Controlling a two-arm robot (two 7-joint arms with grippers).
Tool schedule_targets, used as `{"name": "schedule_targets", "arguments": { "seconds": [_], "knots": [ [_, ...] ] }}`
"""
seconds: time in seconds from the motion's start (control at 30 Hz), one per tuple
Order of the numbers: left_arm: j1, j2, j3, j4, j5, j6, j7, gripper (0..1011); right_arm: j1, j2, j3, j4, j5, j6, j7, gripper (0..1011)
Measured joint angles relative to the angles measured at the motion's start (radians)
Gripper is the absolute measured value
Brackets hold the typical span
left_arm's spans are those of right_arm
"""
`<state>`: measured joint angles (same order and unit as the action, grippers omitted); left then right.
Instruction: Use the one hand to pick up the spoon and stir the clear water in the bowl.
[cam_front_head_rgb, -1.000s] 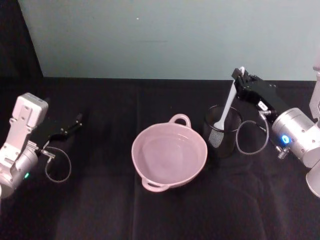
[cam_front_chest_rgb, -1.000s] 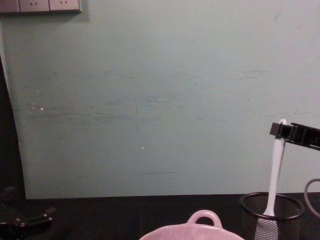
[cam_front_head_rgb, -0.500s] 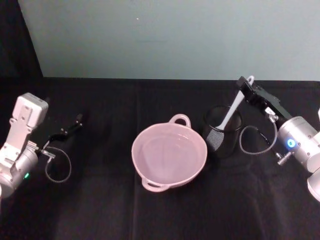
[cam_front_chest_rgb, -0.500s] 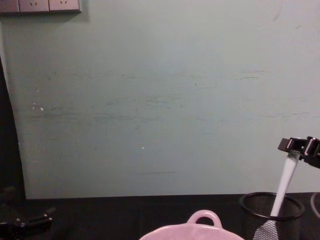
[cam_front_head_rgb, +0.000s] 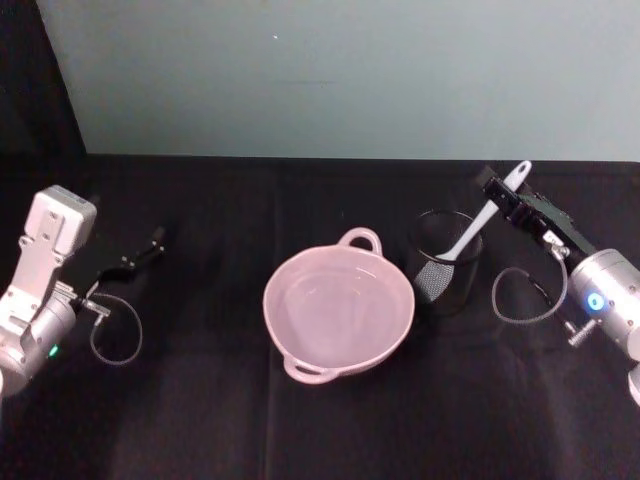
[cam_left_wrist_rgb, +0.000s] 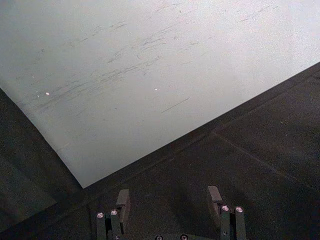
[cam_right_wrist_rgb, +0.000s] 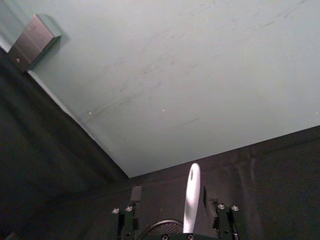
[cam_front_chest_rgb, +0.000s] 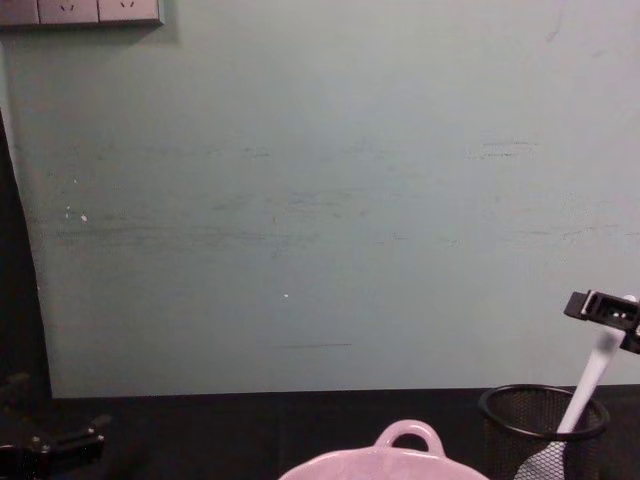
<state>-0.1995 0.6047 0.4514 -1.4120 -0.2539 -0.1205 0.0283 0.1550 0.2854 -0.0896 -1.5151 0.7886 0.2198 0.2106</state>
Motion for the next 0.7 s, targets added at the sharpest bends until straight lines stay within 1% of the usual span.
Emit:
{"name": "schedule_targets", "arguments": {
  "seconds": [0.03, 0.07, 0.1, 0.17, 0.2, 0.27, 0.3, 0.37, 0.5, 0.53, 0.57, 0.6, 0.7],
  "knots": [
    [0.000, 0.000, 0.000, 0.000, 0.000, 0.000, 0.000, 1011, -0.004, 0.006, -0.001, -0.007, 0.000, 0.002, 0.000, 781],
    [0.000, 0.000, 0.000, 0.000, 0.000, 0.000, 0.000, 1011, -0.013, 0.020, -0.005, -0.028, -0.001, 0.006, -0.002, 791],
    [0.000, 0.000, 0.000, 0.000, 0.000, 0.000, 0.000, 1011, -0.017, 0.026, -0.006, -0.037, -0.003, 0.008, -0.003, 846],
    [0.000, 0.000, 0.000, 0.000, 0.000, 0.000, 0.000, 1011, -0.028, 0.043, -0.007, -0.062, -0.007, 0.012, -0.006, 890],
    [0.000, 0.000, 0.000, 0.000, 0.000, 0.000, 0.000, 1011, -0.039, 0.059, -0.007, -0.085, -0.008, 0.016, -0.008, 940],
    [0.000, 0.000, 0.000, 0.000, 0.000, 0.000, 0.000, 1011, -0.051, 0.075, -0.005, -0.108, -0.009, 0.023, -0.011, 961],
    [0.000, 0.000, 0.000, 0.000, 0.000, 0.000, 0.000, 1011, -0.061, 0.091, -0.002, -0.128, -0.008, 0.030, -0.013, 997],
    [0.000, 0.000, 0.000, 0.000, 0.000, 0.000, 0.000, 1011, -0.080, 0.120, 0.004, -0.164, -0.007, 0.047, -0.019, 1002],
    [0.000, 0.000, 0.000, 0.000, 0.000, 0.000, 0.000, 1011, -0.100, 0.167, 0.008, -0.209, -0.011, 0.082, -0.031, 1002],
    [0.000, 0.000, 0.000, 0.000, 0.000, 0.000, 0.000, 1011, -0.106, 0.197, 0.005, -0.230, -0.022, 0.107, -0.044, 1003],
    [0.000, 0.000, 0.000, 0.000, 0.000, 0.000, 0.000, 1011, -0.107, 0.212, 0.001, -0.238, -0.029, 0.122, -0.050, 1003],
    [0.000, 0.000, 0.000, 0.000, 0.000, 0.000, 0.000, 1011, -0.107, 0.245, -0.009, -0.253, -0.044, 0.157, -0.065, 1002],
    [0.000, 0.000, 0.000, 0.000, 0.000, 0.000, 0.000, 1011, -0.100, 0.282, -0.027, -0.263, -0.064, 0.204, -0.083, 1003]
  ]
}}
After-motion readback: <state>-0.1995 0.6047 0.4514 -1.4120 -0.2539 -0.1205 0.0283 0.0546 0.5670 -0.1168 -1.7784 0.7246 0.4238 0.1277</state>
